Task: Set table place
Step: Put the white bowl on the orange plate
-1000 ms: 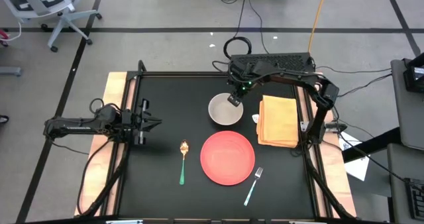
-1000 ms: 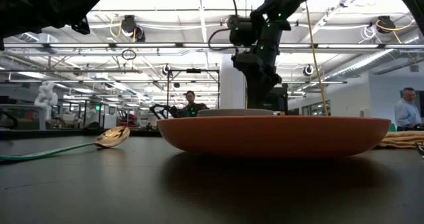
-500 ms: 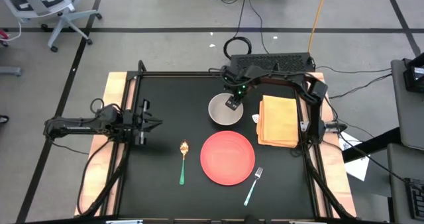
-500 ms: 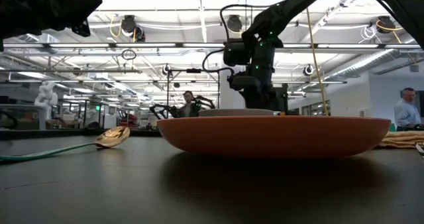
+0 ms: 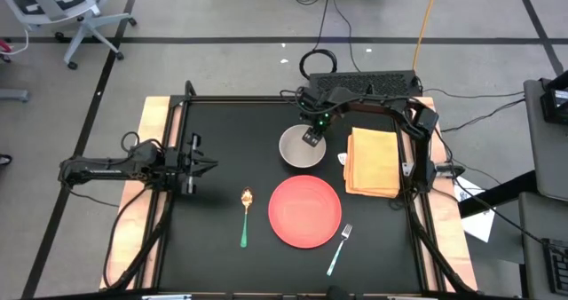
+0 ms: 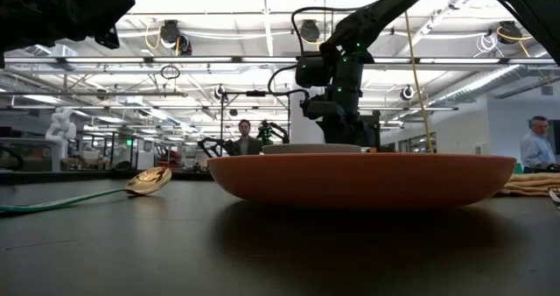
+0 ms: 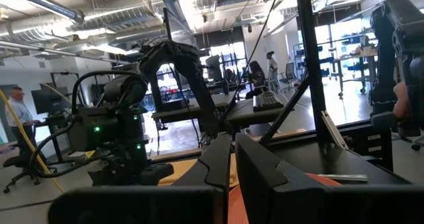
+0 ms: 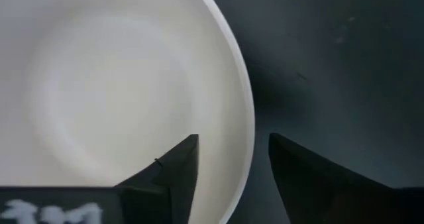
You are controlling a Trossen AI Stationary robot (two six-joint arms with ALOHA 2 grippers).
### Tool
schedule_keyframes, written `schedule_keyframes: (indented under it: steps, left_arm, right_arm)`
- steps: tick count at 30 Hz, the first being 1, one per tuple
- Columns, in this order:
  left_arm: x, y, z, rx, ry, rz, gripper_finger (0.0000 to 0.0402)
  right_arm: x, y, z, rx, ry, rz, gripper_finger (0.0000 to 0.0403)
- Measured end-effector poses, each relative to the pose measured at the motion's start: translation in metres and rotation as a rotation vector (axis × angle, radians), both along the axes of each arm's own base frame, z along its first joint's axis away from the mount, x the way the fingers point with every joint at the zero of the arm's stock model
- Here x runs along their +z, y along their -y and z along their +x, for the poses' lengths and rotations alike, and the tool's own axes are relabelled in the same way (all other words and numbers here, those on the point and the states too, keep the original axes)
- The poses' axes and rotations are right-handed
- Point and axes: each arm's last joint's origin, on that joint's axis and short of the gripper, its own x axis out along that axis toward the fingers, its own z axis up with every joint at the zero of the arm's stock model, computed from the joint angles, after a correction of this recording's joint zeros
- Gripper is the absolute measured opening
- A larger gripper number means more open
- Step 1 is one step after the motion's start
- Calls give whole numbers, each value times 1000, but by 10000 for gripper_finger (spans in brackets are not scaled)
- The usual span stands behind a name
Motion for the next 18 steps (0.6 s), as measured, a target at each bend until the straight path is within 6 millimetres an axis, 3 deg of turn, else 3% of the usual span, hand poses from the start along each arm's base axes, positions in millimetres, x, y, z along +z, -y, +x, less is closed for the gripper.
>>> schedule_keyframes:
  steps: [13,18]
  left_arm:
    - [0,0,0,0,1,0,31]
    - [0,0,0,0,1,-2,31]
  right_arm:
    - [1,4,-1,11,16,-3,14]
    - [2,8,-6,20,9,6,10]
